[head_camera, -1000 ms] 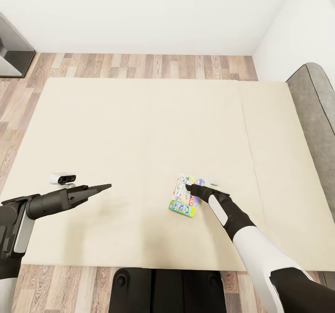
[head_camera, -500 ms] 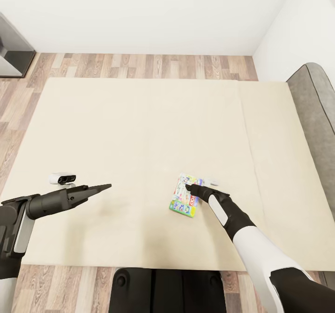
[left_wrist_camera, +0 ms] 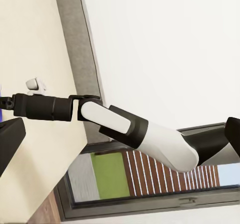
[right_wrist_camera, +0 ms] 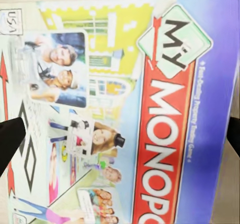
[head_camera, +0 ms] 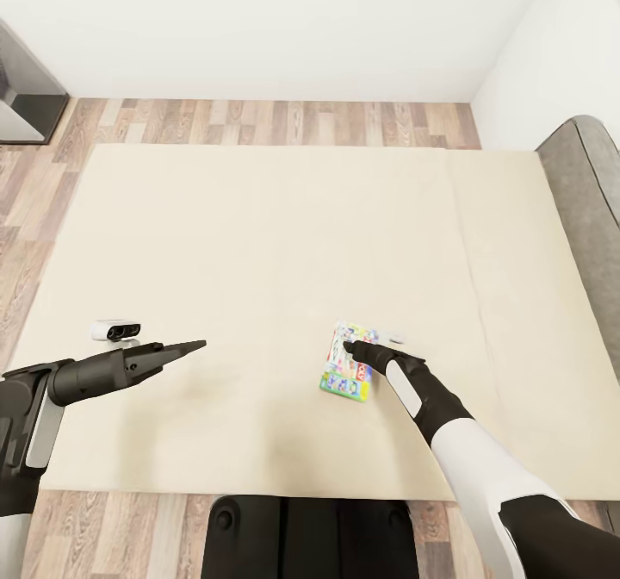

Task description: Put all the toys in the child's room - the three board games (two on the bed and one on the table), the two jigsaw puzzles on the table, and the tennis ball on the table - inside the toy box on the table in the child's room.

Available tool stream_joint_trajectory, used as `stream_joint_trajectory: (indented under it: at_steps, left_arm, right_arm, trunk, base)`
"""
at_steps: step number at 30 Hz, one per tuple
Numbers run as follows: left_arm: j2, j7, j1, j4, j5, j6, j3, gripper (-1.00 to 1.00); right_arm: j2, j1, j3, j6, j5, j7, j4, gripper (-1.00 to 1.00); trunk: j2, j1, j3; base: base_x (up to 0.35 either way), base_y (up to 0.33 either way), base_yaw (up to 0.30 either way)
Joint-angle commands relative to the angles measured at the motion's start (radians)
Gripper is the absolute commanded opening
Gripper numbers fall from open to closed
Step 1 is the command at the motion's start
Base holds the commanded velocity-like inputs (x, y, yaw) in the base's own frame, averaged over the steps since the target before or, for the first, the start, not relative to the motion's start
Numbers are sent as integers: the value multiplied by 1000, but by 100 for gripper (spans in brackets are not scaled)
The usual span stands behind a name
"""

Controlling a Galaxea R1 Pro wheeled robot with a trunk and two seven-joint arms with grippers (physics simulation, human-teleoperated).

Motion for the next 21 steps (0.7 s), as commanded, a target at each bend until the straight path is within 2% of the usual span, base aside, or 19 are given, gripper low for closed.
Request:
stream_joint_trajectory:
  at_steps: [1,21]
  left_arm:
    - [0,-4,0,0,0,11,0,100]
    - [0,-4,0,0,0,11,0,100]
  right_arm:
    - [0,0,1,4,-3,-1,-1,100]
    - [0,0,1,4,-3,-1,-1,100]
  trunk:
    - [-1,0,-1]
    - [-1,0,-1]
  base:
    - [0,141,0]
    - [0,69,0]
